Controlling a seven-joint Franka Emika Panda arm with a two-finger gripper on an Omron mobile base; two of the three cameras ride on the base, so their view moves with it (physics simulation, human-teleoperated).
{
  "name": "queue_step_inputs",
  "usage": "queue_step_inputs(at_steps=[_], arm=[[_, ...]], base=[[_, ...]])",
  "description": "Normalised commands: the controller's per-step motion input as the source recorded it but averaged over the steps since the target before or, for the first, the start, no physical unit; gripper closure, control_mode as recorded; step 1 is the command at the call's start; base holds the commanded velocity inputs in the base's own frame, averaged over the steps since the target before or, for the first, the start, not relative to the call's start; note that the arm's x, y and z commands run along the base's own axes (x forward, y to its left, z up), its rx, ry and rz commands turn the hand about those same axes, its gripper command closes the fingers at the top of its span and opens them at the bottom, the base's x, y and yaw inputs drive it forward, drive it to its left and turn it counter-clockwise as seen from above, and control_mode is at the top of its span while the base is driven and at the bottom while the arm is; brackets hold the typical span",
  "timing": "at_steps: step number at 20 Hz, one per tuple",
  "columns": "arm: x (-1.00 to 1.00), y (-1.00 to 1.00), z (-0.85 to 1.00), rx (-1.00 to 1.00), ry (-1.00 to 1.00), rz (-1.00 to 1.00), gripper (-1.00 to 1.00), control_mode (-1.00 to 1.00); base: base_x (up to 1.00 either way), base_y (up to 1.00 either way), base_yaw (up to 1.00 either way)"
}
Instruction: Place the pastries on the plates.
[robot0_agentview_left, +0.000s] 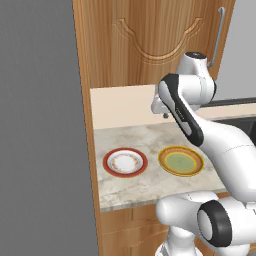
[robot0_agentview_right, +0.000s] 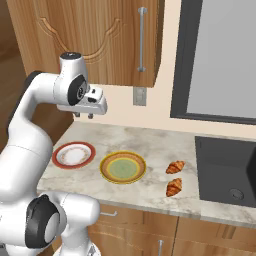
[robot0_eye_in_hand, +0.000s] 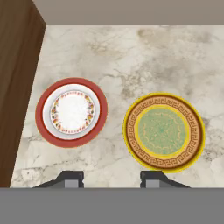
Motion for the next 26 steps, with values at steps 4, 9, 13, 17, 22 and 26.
queue_step_inputs(at_steps=[4,9,13,17,22,26], arm=[[-0.01,0.00,-0.10,0.00,0.00,0.00,-1.00,-1.00],[0.00,-0.06,-0.52,-0.01,0.00,-0.03,-1.00,-1.00],[0.00,-0.50,-0.61,-0.01,0.00,-0.03,-1.00,-1.00],[0.04,-0.80,-0.65,0.00,0.01,-0.02,-1.00,-1.00],[0.26,-0.72,-0.36,0.00,0.07,-0.01,-1.00,-1.00],[0.25,-0.69,-0.23,0.00,0.12,-0.08,-1.00,-1.00]], base=[[0.00,0.00,0.00],[0.00,0.00,0.00],[0.00,0.00,0.00],[0.00,0.00,0.00],[0.00,0.00,0.00],[0.00,0.00,0.00]])
